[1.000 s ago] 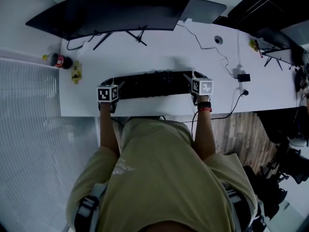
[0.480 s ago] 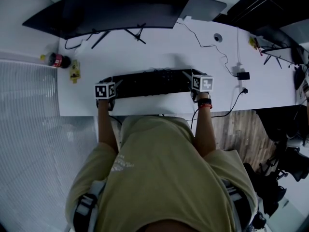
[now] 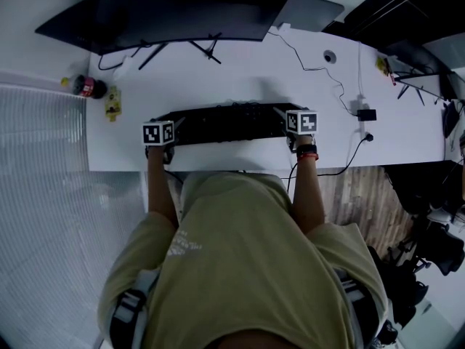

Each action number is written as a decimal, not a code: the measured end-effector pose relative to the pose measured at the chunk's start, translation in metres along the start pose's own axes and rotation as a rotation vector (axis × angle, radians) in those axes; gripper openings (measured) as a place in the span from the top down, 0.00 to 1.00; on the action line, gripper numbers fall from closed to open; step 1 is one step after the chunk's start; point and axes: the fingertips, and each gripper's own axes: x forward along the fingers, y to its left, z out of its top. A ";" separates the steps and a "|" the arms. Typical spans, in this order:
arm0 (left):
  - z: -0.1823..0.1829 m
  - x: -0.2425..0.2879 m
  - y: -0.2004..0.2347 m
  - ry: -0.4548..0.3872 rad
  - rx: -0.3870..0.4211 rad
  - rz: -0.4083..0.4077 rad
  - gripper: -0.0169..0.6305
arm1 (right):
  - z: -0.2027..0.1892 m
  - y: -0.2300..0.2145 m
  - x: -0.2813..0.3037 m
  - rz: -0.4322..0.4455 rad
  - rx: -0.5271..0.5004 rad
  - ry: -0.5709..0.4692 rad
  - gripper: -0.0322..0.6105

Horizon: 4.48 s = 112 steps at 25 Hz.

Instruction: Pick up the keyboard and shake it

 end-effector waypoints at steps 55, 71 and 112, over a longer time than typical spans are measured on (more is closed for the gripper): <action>0.107 -0.052 0.008 -0.282 0.117 0.267 0.59 | 0.110 0.027 -0.037 -0.068 -0.085 -0.375 0.54; 0.088 -0.069 -0.005 -0.356 0.136 0.299 0.59 | 0.093 0.034 -0.054 -0.058 -0.134 -0.387 0.54; 0.000 -0.100 -0.029 -0.392 0.061 0.357 0.59 | 0.019 0.050 -0.093 -0.035 -0.225 -0.408 0.52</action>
